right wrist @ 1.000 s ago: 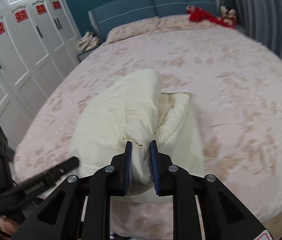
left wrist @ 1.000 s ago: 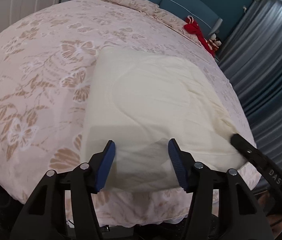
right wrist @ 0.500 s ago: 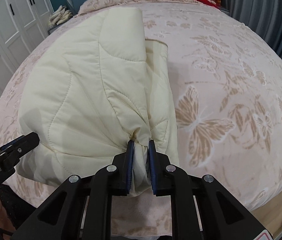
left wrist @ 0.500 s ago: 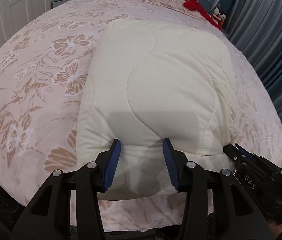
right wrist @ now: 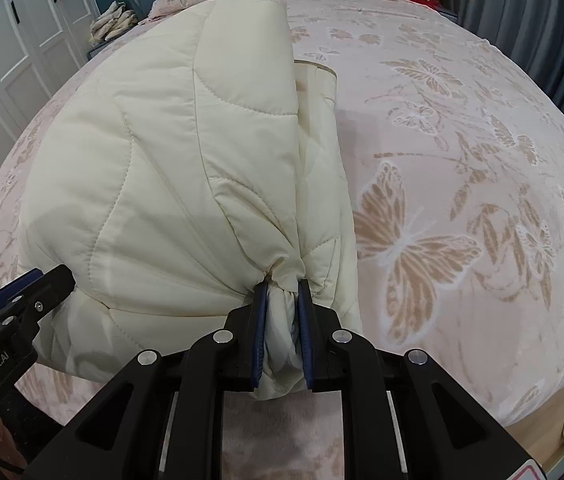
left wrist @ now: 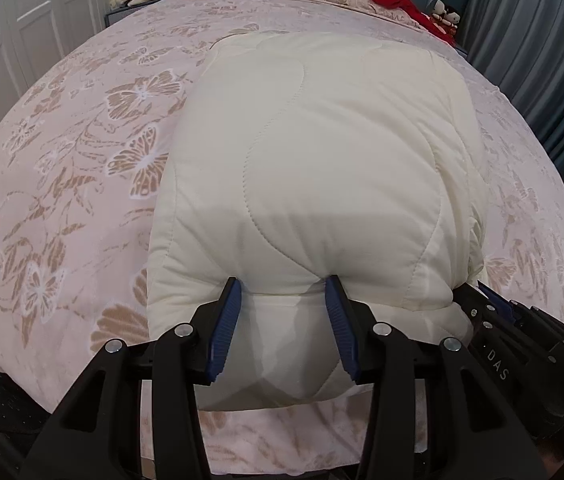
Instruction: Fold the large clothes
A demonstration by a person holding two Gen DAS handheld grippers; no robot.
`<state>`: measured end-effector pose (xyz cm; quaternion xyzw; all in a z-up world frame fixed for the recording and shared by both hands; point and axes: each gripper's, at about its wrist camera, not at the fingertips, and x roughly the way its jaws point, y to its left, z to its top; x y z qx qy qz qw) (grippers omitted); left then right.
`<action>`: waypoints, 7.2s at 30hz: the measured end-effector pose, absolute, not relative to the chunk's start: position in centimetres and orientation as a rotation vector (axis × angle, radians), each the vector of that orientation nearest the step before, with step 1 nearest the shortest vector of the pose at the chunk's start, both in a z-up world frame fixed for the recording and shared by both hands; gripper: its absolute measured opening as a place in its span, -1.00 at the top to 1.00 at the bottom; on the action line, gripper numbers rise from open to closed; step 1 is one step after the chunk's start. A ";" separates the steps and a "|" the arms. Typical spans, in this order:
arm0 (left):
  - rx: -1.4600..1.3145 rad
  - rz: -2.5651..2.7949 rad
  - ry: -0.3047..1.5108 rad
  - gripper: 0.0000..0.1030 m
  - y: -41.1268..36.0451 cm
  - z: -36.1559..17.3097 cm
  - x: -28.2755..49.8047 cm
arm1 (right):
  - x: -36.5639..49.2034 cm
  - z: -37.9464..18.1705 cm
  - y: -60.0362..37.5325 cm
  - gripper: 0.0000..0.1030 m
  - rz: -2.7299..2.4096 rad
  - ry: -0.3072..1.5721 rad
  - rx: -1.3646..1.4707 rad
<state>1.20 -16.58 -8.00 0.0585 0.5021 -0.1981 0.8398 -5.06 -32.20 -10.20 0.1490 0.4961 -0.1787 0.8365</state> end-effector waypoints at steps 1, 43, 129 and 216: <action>0.129 -0.416 1.060 0.18 -16.7 -8.1 1.2 | -5.0 -10.3 -32.2 0.74 -0.380 1.049 0.314; -0.210 -0.439 1.121 -0.29 -11.6 -4.2 9.3 | -1.3 -3.6 -34.7 0.85 -0.242 0.853 0.562; -0.173 -0.505 0.908 -0.46 -1.3 -8.7 21.5 | 11.2 -8.1 -24.9 0.13 -0.211 0.831 0.399; -0.125 -0.237 1.061 -0.50 1.5 -6.8 14.1 | 3.1 -5.7 -23.2 0.39 -0.302 0.932 0.282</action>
